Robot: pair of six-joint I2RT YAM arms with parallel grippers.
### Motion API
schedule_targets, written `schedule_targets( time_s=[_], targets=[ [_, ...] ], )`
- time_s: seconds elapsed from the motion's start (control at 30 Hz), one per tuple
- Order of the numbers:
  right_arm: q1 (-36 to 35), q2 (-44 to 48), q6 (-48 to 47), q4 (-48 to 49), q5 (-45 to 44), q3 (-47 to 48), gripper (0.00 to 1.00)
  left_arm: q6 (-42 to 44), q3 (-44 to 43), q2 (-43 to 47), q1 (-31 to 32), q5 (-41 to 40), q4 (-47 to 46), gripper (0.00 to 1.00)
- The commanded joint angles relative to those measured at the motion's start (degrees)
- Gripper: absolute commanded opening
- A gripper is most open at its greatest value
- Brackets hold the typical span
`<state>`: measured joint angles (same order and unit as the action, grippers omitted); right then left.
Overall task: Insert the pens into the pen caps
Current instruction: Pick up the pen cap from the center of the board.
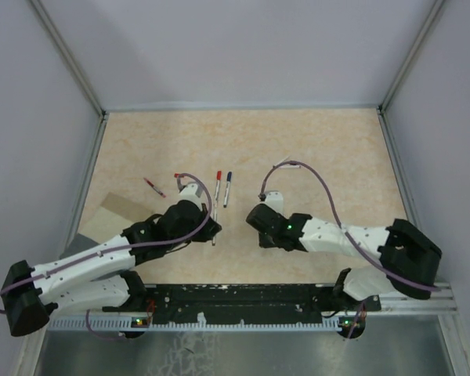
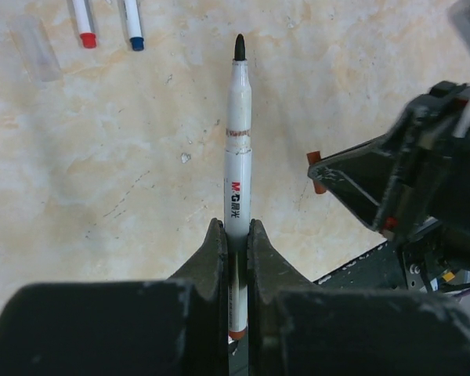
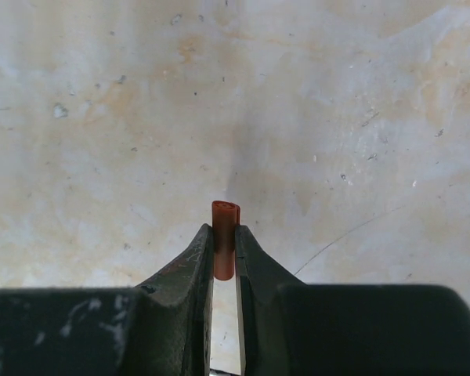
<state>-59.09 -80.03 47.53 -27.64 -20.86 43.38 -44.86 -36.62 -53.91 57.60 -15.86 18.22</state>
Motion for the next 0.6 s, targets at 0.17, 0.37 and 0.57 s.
schedule_targets(
  time_s=[0.17, 0.37, 0.57],
  targets=[
    [1.0, 19.3, -0.4, 12.2, -0.6, -10.6, 0.01, 2.4, -3.2, -14.3, -0.1, 10.3, -6.7, 0.00],
    [1.9, 25.0, 0.9, 11.6, 0.5, -13.1, 0.01, 1.3, -4.8, -23.7, -0.1, 13.4, -11.5, 0.00],
    [2.0, 34.9, -2.9, 24.1, 6.6, -19.0, 0.01, 1.0, -6.7, -28.2, -0.1, 18.1, -16.4, 0.00]
  ],
)
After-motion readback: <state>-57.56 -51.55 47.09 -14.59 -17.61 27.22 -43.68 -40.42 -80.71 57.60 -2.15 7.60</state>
